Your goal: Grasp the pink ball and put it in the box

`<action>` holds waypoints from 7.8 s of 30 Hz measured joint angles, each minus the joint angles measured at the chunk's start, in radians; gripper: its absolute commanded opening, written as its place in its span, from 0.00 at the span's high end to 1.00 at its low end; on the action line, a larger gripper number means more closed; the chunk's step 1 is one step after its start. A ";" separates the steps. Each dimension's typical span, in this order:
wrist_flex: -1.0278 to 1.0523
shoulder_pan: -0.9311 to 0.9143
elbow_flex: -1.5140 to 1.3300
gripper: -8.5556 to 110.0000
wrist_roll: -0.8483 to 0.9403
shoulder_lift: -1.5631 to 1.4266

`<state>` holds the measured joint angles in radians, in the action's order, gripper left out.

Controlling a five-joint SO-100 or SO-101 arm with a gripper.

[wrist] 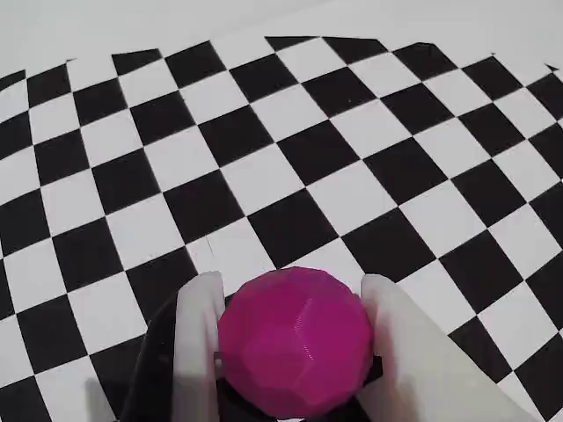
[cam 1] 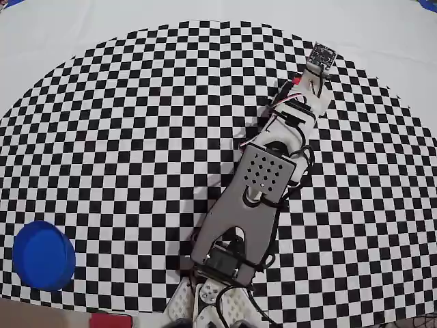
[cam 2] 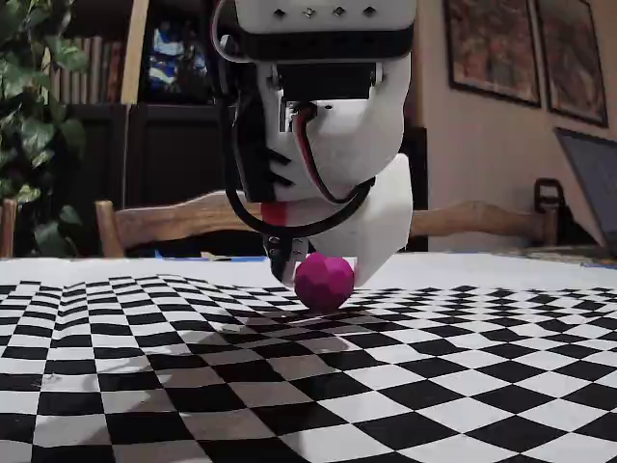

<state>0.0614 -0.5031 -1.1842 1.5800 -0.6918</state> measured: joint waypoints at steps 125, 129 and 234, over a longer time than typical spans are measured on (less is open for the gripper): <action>0.031 -0.028 -1.085 0.93 0.000 -1.382; 0.031 -0.028 -1.106 0.93 0.000 -1.416; 0.031 1.049 -1.353 0.93 0.000 -1.649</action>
<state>0.0920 0.5461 -2.5372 1.5800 -2.3409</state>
